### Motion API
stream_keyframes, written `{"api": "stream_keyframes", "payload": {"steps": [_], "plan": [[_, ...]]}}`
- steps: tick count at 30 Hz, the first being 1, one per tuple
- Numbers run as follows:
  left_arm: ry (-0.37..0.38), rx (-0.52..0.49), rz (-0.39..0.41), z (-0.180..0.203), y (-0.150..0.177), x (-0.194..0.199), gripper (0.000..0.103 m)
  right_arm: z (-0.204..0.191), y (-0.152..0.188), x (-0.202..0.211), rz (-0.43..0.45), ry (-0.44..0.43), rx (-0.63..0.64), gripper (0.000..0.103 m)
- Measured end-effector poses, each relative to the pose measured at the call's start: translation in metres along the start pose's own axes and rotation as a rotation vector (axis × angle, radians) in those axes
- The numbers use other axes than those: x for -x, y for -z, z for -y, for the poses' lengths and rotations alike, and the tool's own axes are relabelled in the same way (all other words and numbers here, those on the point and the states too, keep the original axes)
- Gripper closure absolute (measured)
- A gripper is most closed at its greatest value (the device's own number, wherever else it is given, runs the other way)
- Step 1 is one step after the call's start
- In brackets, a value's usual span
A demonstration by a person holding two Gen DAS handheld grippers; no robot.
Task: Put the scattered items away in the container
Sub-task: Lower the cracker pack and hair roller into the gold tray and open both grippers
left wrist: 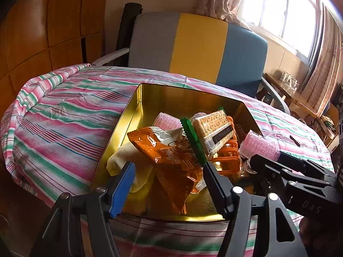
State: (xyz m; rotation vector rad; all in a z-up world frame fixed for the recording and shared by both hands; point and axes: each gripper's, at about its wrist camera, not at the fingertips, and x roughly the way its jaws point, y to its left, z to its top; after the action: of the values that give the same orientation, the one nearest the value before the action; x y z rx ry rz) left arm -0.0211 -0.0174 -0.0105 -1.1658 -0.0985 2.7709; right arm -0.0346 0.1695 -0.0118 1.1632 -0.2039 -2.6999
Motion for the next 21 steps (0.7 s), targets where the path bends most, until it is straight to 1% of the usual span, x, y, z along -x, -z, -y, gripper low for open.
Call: {"api": "stream_keyframes", "payload": {"steps": [4,7,8,10,12,13,15,17,19,21], "plan": [[-0.05,0.004,-0.015,0.002,0.006,0.003,0.036,-0.004,0.005,0.006,0.002,0.025,0.011,0.023],[-0.052,0.029,-0.02,-0.002,0.007,0.005,0.036,-0.003,0.008,0.009,0.005,0.023,0.007,0.021],[-0.053,0.04,-0.021,-0.004,0.007,0.006,0.036,-0.002,0.009,0.01,0.004,0.014,0.001,0.021],[-0.056,0.046,-0.013,-0.005,0.007,0.011,0.036,0.0,0.01,0.014,0.003,-0.075,-0.028,0.021],[-0.068,0.043,0.001,-0.005,0.005,0.016,0.036,0.0,0.011,0.02,0.019,-0.094,-0.037,0.022],[-0.086,0.037,0.011,-0.003,0.005,0.019,0.036,0.0,0.011,0.023,0.026,-0.092,-0.035,0.022],[-0.134,0.017,0.039,0.001,0.004,0.024,0.036,0.0,0.011,0.025,0.03,-0.063,-0.03,0.022],[-0.174,-0.007,0.077,0.006,0.004,0.03,0.043,0.001,0.011,0.027,0.033,-0.028,-0.035,0.021],[-0.195,-0.014,0.094,0.008,0.005,0.035,0.045,0.002,0.01,0.028,0.042,0.022,-0.033,0.02],[-0.198,-0.004,0.092,0.008,0.005,0.036,0.053,0.001,0.009,0.03,0.052,0.065,-0.036,0.011]]}}
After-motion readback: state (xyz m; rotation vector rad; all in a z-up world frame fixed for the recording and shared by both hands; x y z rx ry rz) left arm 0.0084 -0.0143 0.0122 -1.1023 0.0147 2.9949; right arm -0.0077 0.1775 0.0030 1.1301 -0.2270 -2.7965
